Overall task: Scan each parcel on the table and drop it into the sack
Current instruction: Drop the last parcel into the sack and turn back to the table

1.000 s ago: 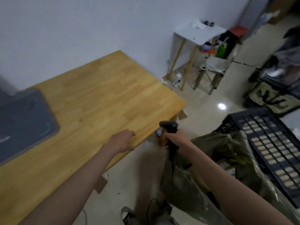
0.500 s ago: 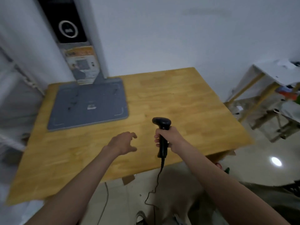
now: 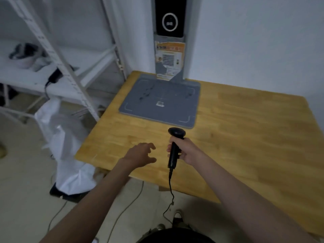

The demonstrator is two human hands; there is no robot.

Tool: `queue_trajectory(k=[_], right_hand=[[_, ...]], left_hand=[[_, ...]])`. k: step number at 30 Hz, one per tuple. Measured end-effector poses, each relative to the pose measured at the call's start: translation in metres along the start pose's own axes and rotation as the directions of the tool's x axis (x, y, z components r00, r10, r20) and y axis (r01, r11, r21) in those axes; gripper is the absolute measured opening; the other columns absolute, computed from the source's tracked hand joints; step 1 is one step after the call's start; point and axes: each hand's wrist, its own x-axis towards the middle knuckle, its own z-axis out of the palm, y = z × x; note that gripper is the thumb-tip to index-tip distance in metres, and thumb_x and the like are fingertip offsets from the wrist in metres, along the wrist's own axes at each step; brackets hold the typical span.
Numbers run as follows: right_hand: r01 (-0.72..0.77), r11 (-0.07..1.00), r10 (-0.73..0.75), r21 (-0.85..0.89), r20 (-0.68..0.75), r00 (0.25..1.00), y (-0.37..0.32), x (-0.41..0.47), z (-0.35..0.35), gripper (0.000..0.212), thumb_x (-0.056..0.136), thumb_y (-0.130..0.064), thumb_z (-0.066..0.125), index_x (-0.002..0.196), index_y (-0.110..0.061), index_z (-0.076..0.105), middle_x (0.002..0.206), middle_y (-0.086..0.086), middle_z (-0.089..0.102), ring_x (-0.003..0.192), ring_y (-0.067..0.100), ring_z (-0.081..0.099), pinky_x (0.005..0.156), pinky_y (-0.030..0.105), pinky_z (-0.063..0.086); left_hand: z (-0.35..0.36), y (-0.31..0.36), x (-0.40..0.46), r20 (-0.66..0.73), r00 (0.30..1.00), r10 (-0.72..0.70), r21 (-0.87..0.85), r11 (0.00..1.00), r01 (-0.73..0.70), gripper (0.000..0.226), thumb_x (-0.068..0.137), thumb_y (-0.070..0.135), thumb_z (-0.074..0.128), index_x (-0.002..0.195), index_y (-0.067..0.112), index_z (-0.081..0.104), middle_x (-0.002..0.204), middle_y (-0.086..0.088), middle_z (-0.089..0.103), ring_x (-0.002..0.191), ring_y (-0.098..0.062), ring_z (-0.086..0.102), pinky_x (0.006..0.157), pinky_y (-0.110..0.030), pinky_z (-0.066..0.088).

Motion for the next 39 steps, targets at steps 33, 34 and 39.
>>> queue_trajectory(k=[33, 34, 39], right_hand=[[-0.244, 0.933, 0.227, -0.265, -0.092, 0.969, 0.038, 0.172, 0.337, 0.043, 0.093, -0.009, 0.065, 0.13, -0.019, 0.045, 0.119, 0.009, 0.057, 0.111, 0.033, 0.06, 0.092, 0.055, 0.057], [-0.244, 0.93, 0.225, -0.275, -0.099, 0.969, 0.039, 0.176, 0.342, 0.045, 0.094, -0.01, 0.065, 0.132, -0.02, 0.044, 0.118, 0.007, 0.056, 0.111, 0.032, 0.059, 0.092, 0.055, 0.057], [-0.241, 0.903, 0.212, -0.356, -0.119, 0.97, 0.052, 0.194, 0.363, 0.05, 0.099, -0.014, 0.061, 0.143, -0.019, 0.04, 0.133, 0.009, 0.054, 0.118, 0.032, 0.057, 0.096, 0.05, 0.055]], left_hand=[[-0.012, -0.277, 0.043, 0.051, 0.966, -0.254, -0.17, 0.951, 0.259, 0.027, 0.084, 0.021, 0.064, 0.106, 0.01, 0.052, 0.102, -0.005, 0.06, 0.094, -0.027, 0.062, 0.074, -0.033, 0.048], [-0.011, -0.284, 0.045, 0.053, 0.965, -0.256, -0.165, 0.951, 0.261, 0.027, 0.085, 0.021, 0.064, 0.107, 0.01, 0.052, 0.102, -0.005, 0.06, 0.095, -0.027, 0.062, 0.074, -0.033, 0.046], [-0.003, -0.311, 0.057, 0.067, 0.961, -0.267, -0.161, 0.948, 0.274, 0.034, 0.091, 0.035, 0.062, 0.111, 0.01, 0.052, 0.104, -0.006, 0.063, 0.097, -0.027, 0.063, 0.075, -0.036, 0.048]])
